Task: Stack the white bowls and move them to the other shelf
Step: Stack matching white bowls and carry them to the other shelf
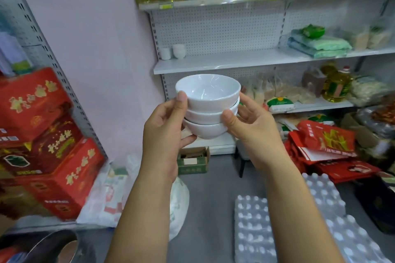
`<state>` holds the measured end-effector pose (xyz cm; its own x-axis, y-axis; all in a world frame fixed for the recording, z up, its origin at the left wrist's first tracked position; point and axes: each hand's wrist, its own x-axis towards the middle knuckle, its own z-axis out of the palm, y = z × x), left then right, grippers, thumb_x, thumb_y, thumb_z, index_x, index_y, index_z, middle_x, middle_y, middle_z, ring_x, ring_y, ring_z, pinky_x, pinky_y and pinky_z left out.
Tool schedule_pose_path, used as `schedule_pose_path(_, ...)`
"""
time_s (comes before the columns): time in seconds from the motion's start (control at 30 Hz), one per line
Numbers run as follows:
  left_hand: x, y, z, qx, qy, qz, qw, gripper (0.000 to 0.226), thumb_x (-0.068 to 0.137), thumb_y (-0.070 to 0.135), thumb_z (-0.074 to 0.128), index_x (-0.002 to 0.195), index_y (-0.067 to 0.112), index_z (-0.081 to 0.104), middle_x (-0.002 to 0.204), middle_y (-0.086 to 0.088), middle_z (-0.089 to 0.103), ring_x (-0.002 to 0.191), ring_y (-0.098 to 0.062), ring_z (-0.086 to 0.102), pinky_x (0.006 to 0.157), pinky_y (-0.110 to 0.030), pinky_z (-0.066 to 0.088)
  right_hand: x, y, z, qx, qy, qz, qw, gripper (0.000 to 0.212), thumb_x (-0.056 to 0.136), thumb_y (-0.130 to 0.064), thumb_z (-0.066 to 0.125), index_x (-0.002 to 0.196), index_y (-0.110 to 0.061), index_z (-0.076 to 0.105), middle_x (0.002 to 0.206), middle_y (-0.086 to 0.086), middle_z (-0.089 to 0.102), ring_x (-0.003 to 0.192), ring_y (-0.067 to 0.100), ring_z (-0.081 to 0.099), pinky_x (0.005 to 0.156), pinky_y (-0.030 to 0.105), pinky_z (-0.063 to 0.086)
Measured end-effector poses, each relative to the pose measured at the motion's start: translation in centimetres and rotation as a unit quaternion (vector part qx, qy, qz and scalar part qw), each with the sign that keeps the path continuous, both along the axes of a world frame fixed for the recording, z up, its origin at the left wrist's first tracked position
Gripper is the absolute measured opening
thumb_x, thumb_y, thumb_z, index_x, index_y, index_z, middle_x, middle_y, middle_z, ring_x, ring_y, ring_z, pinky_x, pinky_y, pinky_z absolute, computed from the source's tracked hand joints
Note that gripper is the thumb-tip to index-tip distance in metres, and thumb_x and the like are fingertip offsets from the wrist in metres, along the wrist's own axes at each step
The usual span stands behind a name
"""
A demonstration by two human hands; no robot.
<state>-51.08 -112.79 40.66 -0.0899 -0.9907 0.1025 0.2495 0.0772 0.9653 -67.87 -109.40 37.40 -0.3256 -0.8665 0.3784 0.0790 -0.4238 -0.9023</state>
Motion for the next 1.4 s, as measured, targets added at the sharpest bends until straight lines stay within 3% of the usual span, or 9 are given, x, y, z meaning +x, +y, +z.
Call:
schedule_pose_path(0.2, -4.2, -10.0, 0.2, -0.009, -0.004, -0.004, 1.000, 0.041, 0.087, 0.049, 0.071, 0.115, 0.019, 0.073, 0.116, 0.006, 0.073, 0.111, -0.020, 0.070, 0.075, -0.040, 0.065, -4.7, -10.7, -0.1, 0.000, -0.008, 0.015, 1.000, 0.069, 0.077, -0.029, 0.080, 0.141, -0.019, 0.057, 0.129, 0.000, 0.072, 0.123, 0.017, 0.066, 0.105, 0.045, 0.053)
schedule_pose_path(0.43, -9.3, -20.4, 1.3, -0.070, 0.004, -0.006, 0.997, 0.048, 0.080, 0.043, 0.075, 0.123, 0.024, 0.070, 0.122, 0.008, 0.072, 0.109, -0.015, 0.072, 0.075, -0.035, 0.063, -10.2, -22.3, 2.5, -0.019, 0.019, 0.027, 0.999, 0.057, 0.076, -0.029, 0.077, 0.131, -0.024, 0.061, 0.123, -0.004, 0.074, 0.118, 0.013, 0.068, 0.104, 0.041, 0.054)
schedule_pose_path(0.57, -10.9, -25.9, 0.8, -0.066, 0.011, -0.002, 0.998, 0.040, 0.086, 0.036, 0.076, 0.124, 0.024, 0.070, 0.122, 0.007, 0.072, 0.107, -0.013, 0.073, 0.073, -0.034, 0.063, -11.8, -27.9, 1.8, -0.006, 0.026, 0.027, 0.999, 0.062, 0.079, -0.030, 0.077, 0.137, -0.018, 0.059, 0.127, -0.001, 0.073, 0.121, 0.016, 0.067, 0.106, 0.046, 0.052)
schedule_pose_path(0.7, -12.2, -32.4, -0.3, -0.050, 0.004, -0.010, 0.999, 0.047, 0.084, 0.038, 0.078, 0.127, 0.023, 0.069, 0.126, 0.005, 0.071, 0.106, -0.011, 0.073, 0.076, -0.037, 0.064, -13.3, -33.8, 0.8, 0.000, 0.023, 0.017, 1.000, 0.059, 0.078, -0.030, 0.076, 0.134, -0.020, 0.061, 0.125, -0.002, 0.074, 0.120, 0.014, 0.068, 0.107, 0.045, 0.052)
schedule_pose_path(0.93, -15.3, -46.2, 0.0, -0.055, 0.010, -0.061, 0.997, 0.042, 0.084, 0.034, 0.079, 0.124, 0.022, 0.071, 0.126, 0.004, 0.071, 0.108, -0.015, 0.073, 0.080, -0.045, 0.064, -15.5, -45.2, 1.2, -0.010, 0.007, -0.041, 0.999, 0.063, 0.077, -0.029, 0.075, 0.136, -0.019, 0.058, 0.118, -0.007, 0.076, 0.113, 0.009, 0.070, 0.097, 0.037, 0.056)
schedule_pose_path(1.1, -17.6, -55.7, 1.3, -0.079, -0.003, -0.112, 0.991, 0.047, 0.082, 0.036, 0.080, 0.125, 0.021, 0.070, 0.126, 0.004, 0.071, 0.112, -0.017, 0.071, 0.080, -0.048, 0.064, -17.2, -52.4, 2.0, -0.029, -0.006, -0.091, 0.995, 0.059, 0.078, -0.027, 0.076, 0.135, -0.019, 0.060, 0.121, 0.000, 0.075, 0.117, 0.016, 0.069, 0.101, 0.042, 0.056)
schedule_pose_path(1.4, -23.9, -66.6, -2.2, -0.031, -0.021, -0.173, 0.984, 0.046, 0.078, 0.040, 0.078, 0.120, 0.023, 0.071, 0.122, 0.002, 0.073, 0.111, -0.023, 0.072, 0.080, -0.044, 0.064, -23.3, -61.7, -1.2, 0.004, -0.008, -0.130, 0.991, 0.060, 0.082, -0.024, 0.077, 0.138, -0.011, 0.059, 0.124, 0.005, 0.074, 0.119, 0.023, 0.068, 0.101, 0.046, 0.054)
